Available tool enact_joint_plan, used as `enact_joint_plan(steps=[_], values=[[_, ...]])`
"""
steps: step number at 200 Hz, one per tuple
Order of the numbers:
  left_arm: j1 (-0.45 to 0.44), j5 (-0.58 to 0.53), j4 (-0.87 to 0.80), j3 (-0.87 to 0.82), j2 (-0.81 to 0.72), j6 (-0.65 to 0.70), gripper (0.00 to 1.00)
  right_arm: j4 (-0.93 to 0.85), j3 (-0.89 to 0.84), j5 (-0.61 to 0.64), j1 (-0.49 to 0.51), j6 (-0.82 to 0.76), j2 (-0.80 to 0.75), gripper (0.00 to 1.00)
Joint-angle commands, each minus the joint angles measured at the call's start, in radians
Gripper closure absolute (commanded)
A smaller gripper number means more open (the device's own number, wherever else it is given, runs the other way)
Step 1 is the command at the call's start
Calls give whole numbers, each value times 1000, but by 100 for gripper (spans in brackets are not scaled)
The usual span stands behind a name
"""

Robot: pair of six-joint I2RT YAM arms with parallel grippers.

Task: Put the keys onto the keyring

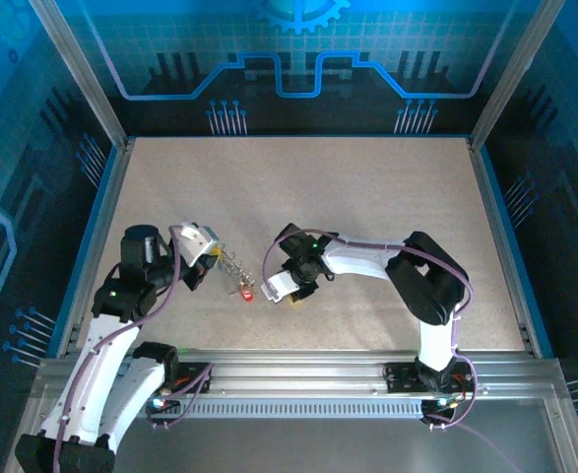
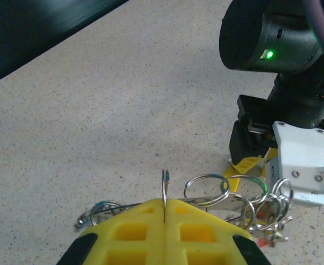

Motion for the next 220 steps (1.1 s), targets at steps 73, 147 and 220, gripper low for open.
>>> enact_joint_plan(steps=[73, 147, 220], values=[[10, 35, 62, -15, -29, -19, 100, -17, 74, 54, -7, -55, 70, 82], [10, 36, 56, -17, -34, -18, 100, 29, 83, 11, -39, -10, 24, 79], [11, 40, 61, -22, -31, -17, 100, 46, 80, -2, -62, -10, 21, 80]])
